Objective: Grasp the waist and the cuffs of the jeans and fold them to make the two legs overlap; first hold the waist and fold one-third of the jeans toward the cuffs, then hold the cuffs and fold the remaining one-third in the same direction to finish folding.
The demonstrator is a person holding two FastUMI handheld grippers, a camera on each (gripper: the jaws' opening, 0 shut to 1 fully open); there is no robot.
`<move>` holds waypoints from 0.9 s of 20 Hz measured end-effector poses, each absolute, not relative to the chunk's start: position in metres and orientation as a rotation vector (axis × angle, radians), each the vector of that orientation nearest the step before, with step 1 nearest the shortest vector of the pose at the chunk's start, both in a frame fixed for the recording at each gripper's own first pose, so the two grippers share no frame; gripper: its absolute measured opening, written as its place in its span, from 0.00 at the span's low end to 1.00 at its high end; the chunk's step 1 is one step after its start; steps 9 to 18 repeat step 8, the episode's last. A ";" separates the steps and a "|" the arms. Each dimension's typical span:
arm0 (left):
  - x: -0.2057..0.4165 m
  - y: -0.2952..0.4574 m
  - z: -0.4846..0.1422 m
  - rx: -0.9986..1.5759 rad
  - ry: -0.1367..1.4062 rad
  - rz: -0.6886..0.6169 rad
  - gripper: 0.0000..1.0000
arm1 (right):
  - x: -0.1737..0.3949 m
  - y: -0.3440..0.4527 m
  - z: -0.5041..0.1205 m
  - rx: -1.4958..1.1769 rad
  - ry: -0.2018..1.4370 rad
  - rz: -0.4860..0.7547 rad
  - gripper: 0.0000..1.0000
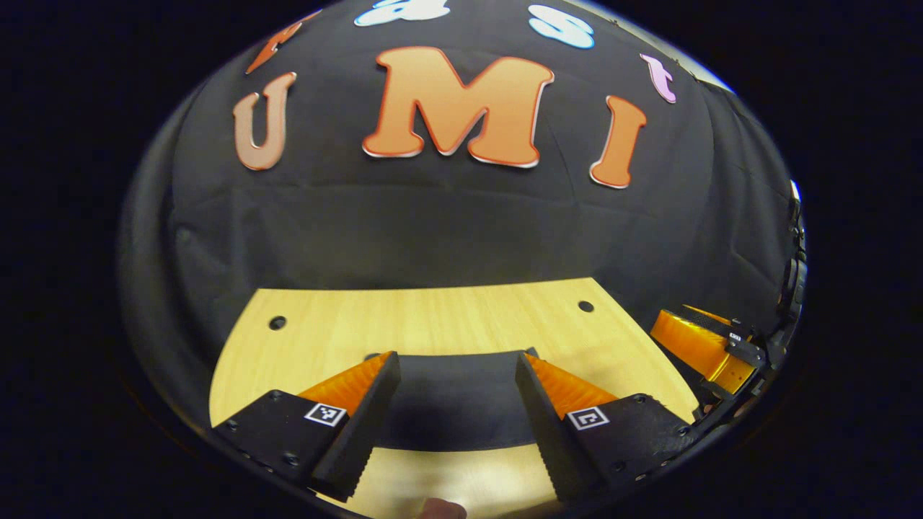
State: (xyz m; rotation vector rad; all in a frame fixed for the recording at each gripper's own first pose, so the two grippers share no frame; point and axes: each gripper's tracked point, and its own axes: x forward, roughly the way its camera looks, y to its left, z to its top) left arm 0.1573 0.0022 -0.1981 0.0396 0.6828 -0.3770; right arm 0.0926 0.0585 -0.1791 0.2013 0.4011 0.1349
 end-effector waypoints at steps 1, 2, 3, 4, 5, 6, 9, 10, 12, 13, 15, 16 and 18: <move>0.159 0.012 -0.185 0.038 0.634 -0.357 0.95 | 0.091 0.068 -0.174 0.194 0.386 0.147 0.98; 0.160 0.021 -0.168 0.041 0.575 -0.337 0.95 | 0.091 0.076 -0.167 0.187 0.366 0.162 0.97; 0.160 0.029 -0.150 0.044 0.504 -0.314 0.96 | 0.089 0.085 -0.157 0.182 0.333 0.178 0.98; 0.158 0.035 -0.137 0.048 0.437 -0.299 0.96 | 0.090 0.093 -0.144 0.182 0.284 0.195 0.98; 0.156 0.041 -0.124 0.051 0.367 -0.281 0.96 | 0.088 0.100 -0.131 0.180 0.237 0.214 0.97; 0.153 0.046 -0.114 0.058 0.308 -0.265 0.95 | 0.086 0.105 -0.123 0.175 0.197 0.233 1.00; 0.148 0.041 -0.113 0.080 0.215 -0.226 0.95 | 0.084 0.126 -0.107 0.160 0.145 0.266 0.98; 0.148 0.041 -0.113 0.080 0.215 -0.226 0.95 | 0.084 0.126 -0.107 0.160 0.145 0.266 0.98; 0.148 0.041 -0.113 0.080 0.215 -0.226 0.95 | 0.084 0.126 -0.107 0.160 0.145 0.266 0.98; 0.148 0.041 -0.113 0.080 0.215 -0.226 0.95 | 0.084 0.126 -0.107 0.160 0.145 0.266 0.98; 0.148 0.041 -0.113 0.080 0.215 -0.226 0.95 | 0.084 0.126 -0.107 0.160 0.145 0.266 0.98; 0.148 0.041 -0.113 0.080 0.215 -0.226 0.95 | 0.084 0.126 -0.107 0.160 0.145 0.266 0.98; 0.148 0.041 -0.113 0.080 0.215 -0.226 0.95 | 0.084 0.126 -0.107 0.160 0.145 0.266 0.98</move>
